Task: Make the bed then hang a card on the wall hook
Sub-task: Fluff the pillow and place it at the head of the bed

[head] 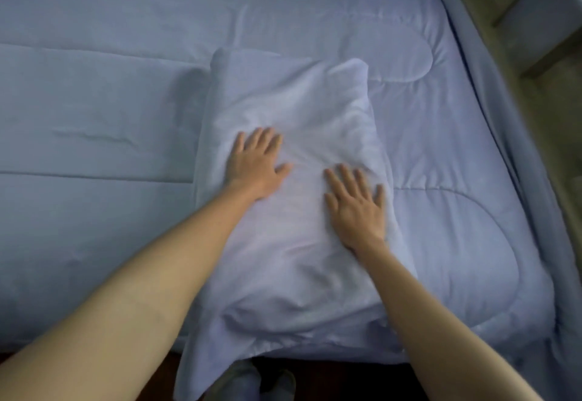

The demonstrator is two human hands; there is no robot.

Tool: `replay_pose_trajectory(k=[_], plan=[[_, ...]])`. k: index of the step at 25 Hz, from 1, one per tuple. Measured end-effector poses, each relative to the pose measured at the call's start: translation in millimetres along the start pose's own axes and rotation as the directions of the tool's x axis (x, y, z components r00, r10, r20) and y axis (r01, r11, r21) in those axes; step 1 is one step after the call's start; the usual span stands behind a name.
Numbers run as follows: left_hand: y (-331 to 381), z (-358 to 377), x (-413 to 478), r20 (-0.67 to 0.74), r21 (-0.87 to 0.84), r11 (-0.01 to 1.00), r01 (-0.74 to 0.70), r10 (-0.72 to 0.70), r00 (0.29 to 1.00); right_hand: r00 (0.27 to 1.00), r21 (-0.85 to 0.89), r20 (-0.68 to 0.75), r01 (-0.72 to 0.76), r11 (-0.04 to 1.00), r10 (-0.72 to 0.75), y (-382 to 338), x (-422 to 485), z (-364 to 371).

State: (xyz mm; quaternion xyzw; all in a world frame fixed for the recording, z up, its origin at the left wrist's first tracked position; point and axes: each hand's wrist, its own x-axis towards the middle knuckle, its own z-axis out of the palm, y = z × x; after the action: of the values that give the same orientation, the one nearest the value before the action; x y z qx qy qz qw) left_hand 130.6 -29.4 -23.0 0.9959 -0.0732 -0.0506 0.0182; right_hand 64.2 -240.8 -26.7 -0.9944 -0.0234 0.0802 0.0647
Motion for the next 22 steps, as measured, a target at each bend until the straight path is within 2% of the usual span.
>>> replay_pose_trajectory(k=[1, 3, 4, 5, 6, 7, 9, 10, 11, 12, 13, 14, 16, 18, 20, 22], plan=[[-11, -3, 16, -0.013, -0.031, 0.995, 0.099, -0.1, 0.995, 0.992, 0.03, 0.032, -0.123, 0.992, 0.122, 23, 10, -4], [-38, -9, 39, -0.007, -0.136, 0.945, 0.297, -0.3, 0.954, 0.892, 0.134, 0.189, -0.438, 0.889, 0.411, 67, 28, -23], [-50, -10, 44, 0.011, -0.205, 0.907, 0.368, -0.374, 0.927, 0.834, 0.169, 0.206, -0.546, 0.821, 0.512, 79, 34, -35], [-58, -8, 44, 0.023, -0.267, 0.869, 0.417, -0.427, 0.904, 0.808, 0.202, 0.156, -0.589, 0.783, 0.568, 79, 41, -44], [-60, -4, 43, 0.01, -0.314, 0.841, 0.441, -0.461, 0.887, 0.823, 0.237, 0.073, -0.563, 0.792, 0.563, 68, 51, -50], [-58, -1, 41, -0.017, -0.341, 0.829, 0.442, -0.476, 0.879, 0.872, 0.273, 0.006, -0.472, 0.838, 0.49, 47, 65, -53], [-54, 5, 41, -0.056, -0.352, 0.832, 0.43, -0.477, 0.877, 0.977, 0.326, 0.008, -0.204, 0.923, 0.213, -14, 101, -55], [-54, 6, 41, -0.069, -0.34, 0.836, 0.431, -0.479, 0.875, 0.999, 0.306, 0.035, -0.03, 0.952, 0.02, -45, 122, -47], [-57, 6, 43, -0.083, -0.325, 0.837, 0.44, -0.488, 0.869, 0.983, 0.24, 0.07, 0.151, 0.959, -0.173, -76, 137, -35], [-58, 6, 43, -0.094, -0.306, 0.839, 0.451, -0.498, 0.862, 0.947, 0.176, 0.107, 0.282, 0.943, -0.303, -94, 149, -22], [-57, 6, 42, -0.095, -0.279, 0.841, 0.464, -0.505, 0.858, 0.923, 0.118, 0.125, 0.349, 0.929, -0.363, -98, 160, -15], [-56, 5, 42, -0.088, -0.246, 0.843, 0.478, -0.51, 0.855, 0.928, 0.08, 0.114, 0.347, 0.934, -0.354, -88, 172, -11], [-53, 0, 53, -0.092, -0.196, 0.837, 0.511, -0.534, 0.84, 0.97, 0.041, 0.036, 0.238, 0.97, -0.24, -44, 190, -16], [-47, -16, 83, -0.15, -0.156, 0.863, 0.481, -0.502, 0.852, 0.992, 0.045, 0.04, 0.117, 0.992, -0.119, 10, 203, -30], [-30, -35, 134, -0.227, -0.122, 0.937, 0.327, -0.347, 0.91, 0.994, 0.086, 0.094, 0.05, 0.995, -0.058, 38, 207, -41], [1, -42, 182, -0.167, -0.087, 0.993, 0.077, -0.091, 0.982, 0.995, 0.174, 0.094, 0.012, 0.985, -0.029, 38, 203, -35]])
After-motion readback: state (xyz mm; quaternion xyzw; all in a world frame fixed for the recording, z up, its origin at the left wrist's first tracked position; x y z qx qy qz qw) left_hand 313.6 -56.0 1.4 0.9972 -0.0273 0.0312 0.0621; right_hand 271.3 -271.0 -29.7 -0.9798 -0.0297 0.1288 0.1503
